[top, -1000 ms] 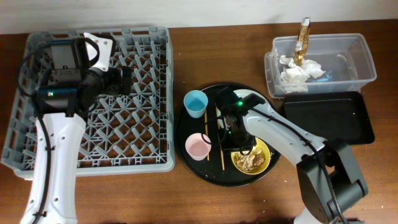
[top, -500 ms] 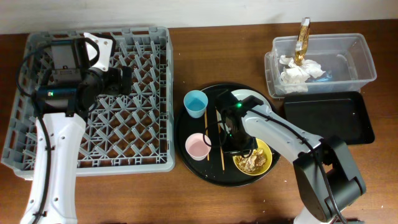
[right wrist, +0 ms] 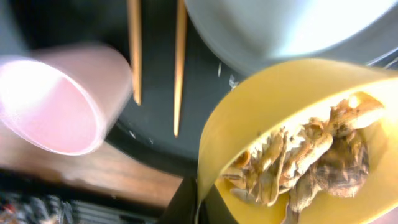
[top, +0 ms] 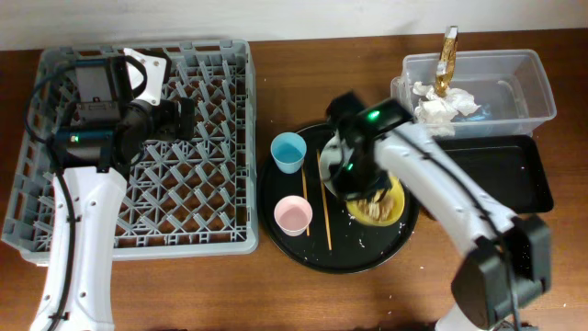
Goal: Sort waste into correct bins and load items into the dishwasher rack
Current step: 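Tip the yellow bowl over the black tray to dump the scraps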
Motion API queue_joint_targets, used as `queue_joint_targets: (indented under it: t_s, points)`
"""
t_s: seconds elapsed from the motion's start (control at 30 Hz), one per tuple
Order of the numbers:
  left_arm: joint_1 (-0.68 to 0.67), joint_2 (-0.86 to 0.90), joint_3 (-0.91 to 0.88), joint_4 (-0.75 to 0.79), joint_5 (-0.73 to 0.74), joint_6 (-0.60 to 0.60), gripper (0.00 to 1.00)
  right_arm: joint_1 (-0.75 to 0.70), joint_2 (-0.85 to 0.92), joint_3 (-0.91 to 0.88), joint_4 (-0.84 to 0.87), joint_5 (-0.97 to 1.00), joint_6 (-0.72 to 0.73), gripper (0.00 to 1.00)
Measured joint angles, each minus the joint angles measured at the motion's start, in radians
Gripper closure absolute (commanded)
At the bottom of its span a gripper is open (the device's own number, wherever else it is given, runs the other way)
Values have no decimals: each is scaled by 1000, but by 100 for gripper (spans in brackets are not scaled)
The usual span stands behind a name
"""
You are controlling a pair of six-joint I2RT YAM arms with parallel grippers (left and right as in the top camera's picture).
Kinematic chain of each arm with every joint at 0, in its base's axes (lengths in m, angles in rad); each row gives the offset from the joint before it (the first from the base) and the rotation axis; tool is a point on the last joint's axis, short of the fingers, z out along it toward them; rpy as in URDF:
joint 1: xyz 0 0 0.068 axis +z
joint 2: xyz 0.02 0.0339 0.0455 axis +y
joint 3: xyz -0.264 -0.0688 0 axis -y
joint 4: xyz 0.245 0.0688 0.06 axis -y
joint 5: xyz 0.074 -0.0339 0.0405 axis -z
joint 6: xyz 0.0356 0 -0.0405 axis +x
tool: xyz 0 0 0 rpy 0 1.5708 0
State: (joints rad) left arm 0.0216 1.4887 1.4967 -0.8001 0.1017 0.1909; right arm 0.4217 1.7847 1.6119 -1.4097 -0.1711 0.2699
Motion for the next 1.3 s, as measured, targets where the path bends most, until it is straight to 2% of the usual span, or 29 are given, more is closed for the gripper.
queue_joint_targets:
  t_s: [0.1, 0.3, 0.43, 0.5, 0.6, 0.73, 0.8, 1.07, 1.3]
  points:
    - [0, 0, 0, 0, 0, 0, 0, -143, -53, 108, -34, -51, -99, 96]
    - [0, 0, 0, -1, 0, 0, 0, -491, -71, 103, -48, -258, -358, 96]
    - [0, 0, 0, -1, 0, 0, 0, -705, -71, -11, -25, -473, -594, 96]
    - [0, 0, 0, 0, 1, 0, 0, -796, -71, -114, 50, -581, -706, 96]
    - [0, 0, 0, -1, 1, 0, 0, -892, -69, -266, 203, -690, -780, 96]
    - [0, 0, 0, -1, 1, 0, 0, -1004, -65, -447, 425, -855, -817, 96]
    - [0, 0, 0, -1, 0, 0, 0, -1036, -64, -493, 466, -928, -824, 96]
    - [0, 0, 0, -1, 0, 0, 0, -1057, -64, -506, 489, -1235, -824, 96]
    - [0, 0, 0, -1, 0, 0, 0, -1116, -64, -506, 491, -1324, -795, 96]
